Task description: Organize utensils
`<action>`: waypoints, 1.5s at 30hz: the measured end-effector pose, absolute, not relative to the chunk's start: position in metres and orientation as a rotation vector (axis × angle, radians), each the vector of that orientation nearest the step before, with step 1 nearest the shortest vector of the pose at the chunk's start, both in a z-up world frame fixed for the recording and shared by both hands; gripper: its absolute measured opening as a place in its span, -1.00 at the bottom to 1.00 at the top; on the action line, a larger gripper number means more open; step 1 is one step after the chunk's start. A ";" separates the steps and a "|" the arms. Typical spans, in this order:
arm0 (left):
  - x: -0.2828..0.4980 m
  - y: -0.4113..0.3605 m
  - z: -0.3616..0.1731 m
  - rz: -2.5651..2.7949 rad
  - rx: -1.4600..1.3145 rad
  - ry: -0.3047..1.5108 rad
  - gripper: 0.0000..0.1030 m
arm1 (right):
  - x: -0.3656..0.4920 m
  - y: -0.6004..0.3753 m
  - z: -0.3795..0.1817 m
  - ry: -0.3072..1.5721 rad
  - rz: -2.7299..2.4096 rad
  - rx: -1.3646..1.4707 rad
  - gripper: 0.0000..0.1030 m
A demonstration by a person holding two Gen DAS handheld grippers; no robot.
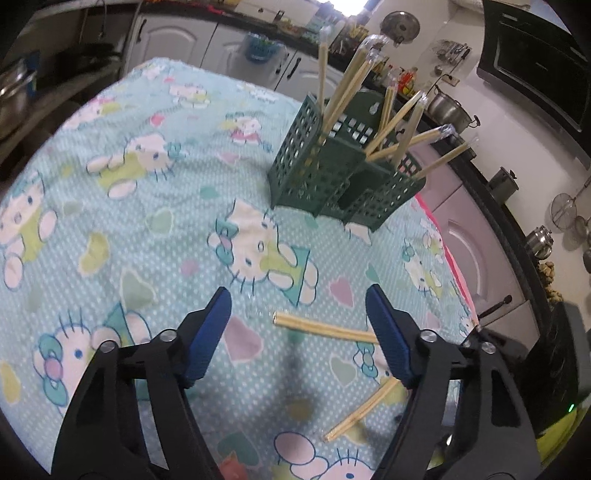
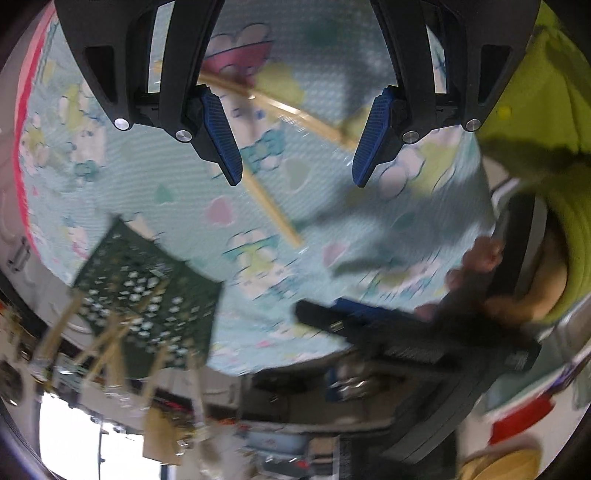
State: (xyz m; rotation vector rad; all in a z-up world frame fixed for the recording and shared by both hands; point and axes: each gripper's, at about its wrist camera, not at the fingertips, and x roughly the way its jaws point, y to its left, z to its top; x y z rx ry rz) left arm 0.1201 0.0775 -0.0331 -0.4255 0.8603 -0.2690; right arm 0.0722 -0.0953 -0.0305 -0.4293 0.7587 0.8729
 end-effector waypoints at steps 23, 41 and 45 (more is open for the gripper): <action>0.148 0.075 -0.083 -0.283 -0.550 1.004 -0.02 | 0.074 -0.059 -0.074 0.840 1.051 -0.705 -0.10; 0.154 0.086 -0.066 -0.283 -0.539 0.933 -0.96 | 0.088 -0.078 -0.045 0.784 1.050 -0.613 -0.89; 0.158 0.073 -0.031 -0.332 -0.489 0.859 -0.97 | 0.098 -0.095 -0.020 0.728 1.004 -0.537 -0.89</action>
